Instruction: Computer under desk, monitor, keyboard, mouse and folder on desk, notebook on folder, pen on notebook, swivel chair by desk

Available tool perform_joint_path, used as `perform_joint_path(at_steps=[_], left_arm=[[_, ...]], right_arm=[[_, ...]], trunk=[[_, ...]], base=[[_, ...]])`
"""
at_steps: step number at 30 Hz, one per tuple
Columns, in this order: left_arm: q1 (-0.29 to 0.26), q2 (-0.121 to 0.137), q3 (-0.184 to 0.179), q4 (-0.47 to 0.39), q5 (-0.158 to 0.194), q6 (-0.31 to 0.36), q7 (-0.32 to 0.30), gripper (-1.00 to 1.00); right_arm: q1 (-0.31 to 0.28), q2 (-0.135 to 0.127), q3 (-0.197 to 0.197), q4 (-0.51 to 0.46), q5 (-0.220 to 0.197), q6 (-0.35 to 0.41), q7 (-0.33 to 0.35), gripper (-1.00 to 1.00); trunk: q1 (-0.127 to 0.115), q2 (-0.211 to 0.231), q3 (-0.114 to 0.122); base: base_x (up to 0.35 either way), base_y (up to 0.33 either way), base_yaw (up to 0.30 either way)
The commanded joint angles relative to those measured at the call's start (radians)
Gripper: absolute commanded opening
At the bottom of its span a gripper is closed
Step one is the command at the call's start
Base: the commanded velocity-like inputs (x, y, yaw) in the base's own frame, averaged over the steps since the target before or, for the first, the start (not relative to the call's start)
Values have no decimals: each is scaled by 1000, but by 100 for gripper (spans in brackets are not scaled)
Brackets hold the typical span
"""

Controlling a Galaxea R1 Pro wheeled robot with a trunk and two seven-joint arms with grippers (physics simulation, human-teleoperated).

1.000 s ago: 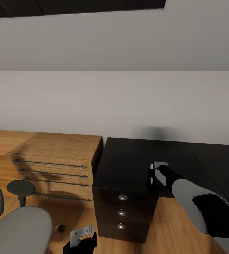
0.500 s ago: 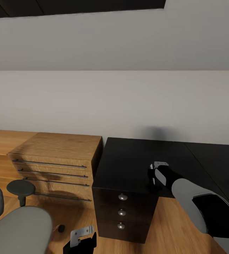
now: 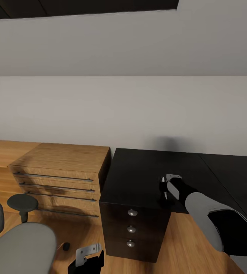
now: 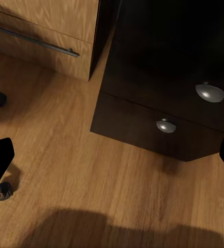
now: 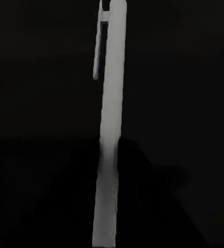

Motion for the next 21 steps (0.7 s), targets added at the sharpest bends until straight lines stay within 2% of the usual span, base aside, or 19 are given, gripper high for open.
perform_joint_path(at_steps=[1,10,21], left_arm=[[0,0,-1,-2,8,2,7,100],[0,0,-1,-2,8,2,7,100],[0,0,-1,-2,8,2,7,100]], right_arm=[[1,0,1,36,-25,9,-6,-100],[1,0,-4,36,-25,8,-6,-100],[1,0,-6,35,-25,9,-6,-100]], trunk=[[0,0,-1],[0,0,-1],[-42,77,33]], base=[[0,0,0],[0,0,0],[0,0,0]])
